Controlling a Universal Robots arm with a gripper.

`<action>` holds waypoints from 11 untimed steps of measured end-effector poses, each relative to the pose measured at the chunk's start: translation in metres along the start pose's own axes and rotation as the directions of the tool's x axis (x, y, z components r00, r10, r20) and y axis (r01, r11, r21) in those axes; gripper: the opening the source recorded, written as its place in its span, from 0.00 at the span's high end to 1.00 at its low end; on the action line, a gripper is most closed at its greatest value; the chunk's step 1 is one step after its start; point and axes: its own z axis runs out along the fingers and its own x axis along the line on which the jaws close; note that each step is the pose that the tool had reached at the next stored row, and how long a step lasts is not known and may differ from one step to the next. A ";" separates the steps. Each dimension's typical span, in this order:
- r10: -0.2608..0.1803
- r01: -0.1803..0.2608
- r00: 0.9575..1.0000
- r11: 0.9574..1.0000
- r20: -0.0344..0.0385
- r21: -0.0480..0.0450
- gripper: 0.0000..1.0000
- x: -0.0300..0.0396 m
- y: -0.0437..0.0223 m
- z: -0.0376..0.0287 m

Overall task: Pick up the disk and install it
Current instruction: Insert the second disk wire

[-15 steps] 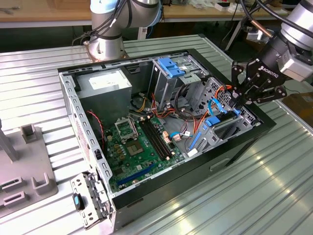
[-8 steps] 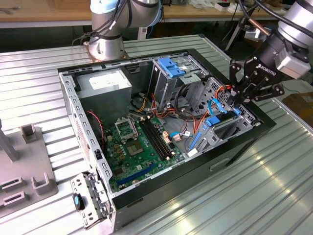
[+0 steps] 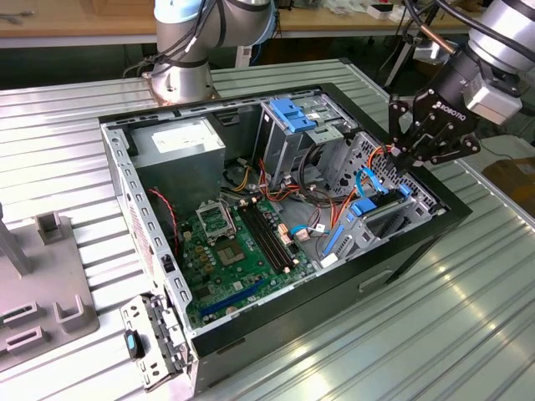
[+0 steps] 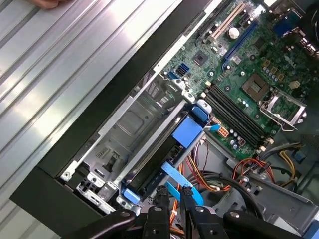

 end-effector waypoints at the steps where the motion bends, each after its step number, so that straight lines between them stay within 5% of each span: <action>1: -0.002 0.002 1.000 1.000 0.000 0.000 0.76 0.0000 -0.0011 0.0000; 7: -0.085 0.085 0.996 0.996 -0.003 -0.011 0.76 0.0017 -0.0051 -0.0001; 9: -0.141 0.141 0.990 0.990 -0.004 -0.018 0.76 0.0022 -0.0054 0.0003; 11: -0.220 0.220 0.976 0.975 -0.005 -0.029 0.76 0.0024 -0.0057 0.0005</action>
